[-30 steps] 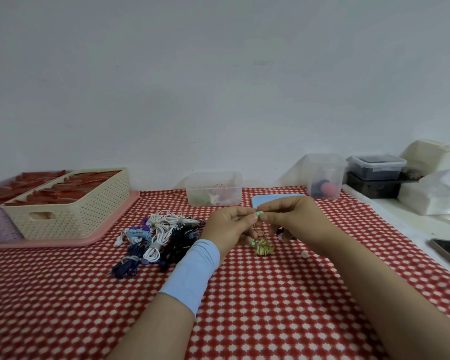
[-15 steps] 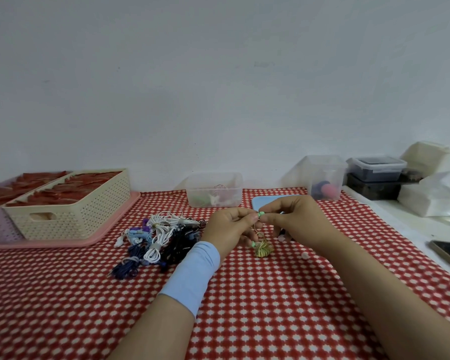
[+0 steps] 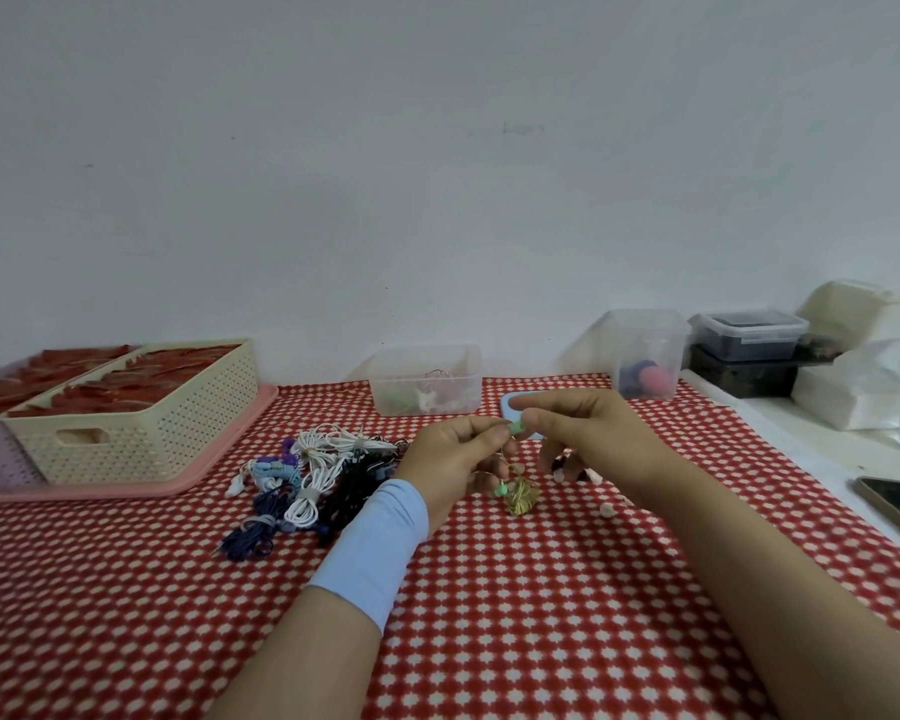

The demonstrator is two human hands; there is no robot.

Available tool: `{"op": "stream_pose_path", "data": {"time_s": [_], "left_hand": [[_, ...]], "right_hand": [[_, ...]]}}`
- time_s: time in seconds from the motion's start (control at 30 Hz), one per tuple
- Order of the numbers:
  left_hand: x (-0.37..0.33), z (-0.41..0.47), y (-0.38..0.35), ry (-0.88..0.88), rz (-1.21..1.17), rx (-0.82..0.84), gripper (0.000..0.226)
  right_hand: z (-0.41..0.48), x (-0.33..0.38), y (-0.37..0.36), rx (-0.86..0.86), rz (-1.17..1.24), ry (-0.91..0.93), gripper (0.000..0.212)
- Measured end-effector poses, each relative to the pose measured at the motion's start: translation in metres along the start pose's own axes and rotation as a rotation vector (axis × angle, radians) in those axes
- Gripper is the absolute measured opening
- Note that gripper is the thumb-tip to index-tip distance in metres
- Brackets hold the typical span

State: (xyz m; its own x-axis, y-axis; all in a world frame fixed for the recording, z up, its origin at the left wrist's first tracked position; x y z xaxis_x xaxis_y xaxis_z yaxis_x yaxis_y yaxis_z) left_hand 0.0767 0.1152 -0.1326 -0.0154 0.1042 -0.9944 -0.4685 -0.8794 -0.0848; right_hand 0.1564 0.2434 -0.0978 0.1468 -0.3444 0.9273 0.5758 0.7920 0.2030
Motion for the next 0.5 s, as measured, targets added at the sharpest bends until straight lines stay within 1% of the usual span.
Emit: {"op": "stream_pose_path", "data": {"time_s": [0.13, 0.2, 0.3, 0.4, 0.5], "left_hand": [[-0.001, -0.0014, -0.001, -0.01, 0.001, 0.04, 0.013], [-0.0007, -0.0018, -0.0018, -0.015, 0.006, 0.055, 0.012], [0.0002, -0.0022, -0.0026, -0.002, -0.01, 0.061, 0.013], [0.0001, -0.0021, -0.0019, 0.019, -0.042, 0.058, 0.014], [-0.0004, -0.0014, -0.0007, 0.017, -0.041, 0.04, 0.014]], "right_hand": [[-0.0025, -0.0086, -0.0033, 0.065, 0.072, -0.131, 0.015], [-0.0043, -0.0115, -0.0069, 0.098, 0.118, -0.178, 0.018], [-0.0043, -0.0113, -0.0078, 0.066, 0.113, -0.158, 0.016], [-0.0045, -0.008, -0.0095, 0.062, 0.131, -0.125, 0.022], [-0.0039, -0.005, -0.0075, 0.046, 0.077, -0.082, 0.021]]}}
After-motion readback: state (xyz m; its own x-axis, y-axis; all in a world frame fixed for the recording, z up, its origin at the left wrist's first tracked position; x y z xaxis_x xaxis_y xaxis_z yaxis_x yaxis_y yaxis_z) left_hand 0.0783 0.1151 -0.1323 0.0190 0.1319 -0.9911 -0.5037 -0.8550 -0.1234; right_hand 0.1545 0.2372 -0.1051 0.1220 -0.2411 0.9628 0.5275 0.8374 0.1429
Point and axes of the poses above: each hand's wrist, its own z-axis towards the middle knuckle, its own y-axis out of the back of the hand, x = y × z, the point moved 8 cm from there along z, towards the middle knuckle, and after that the axes turned 15 degrees about -x, right-handed, at the moved point
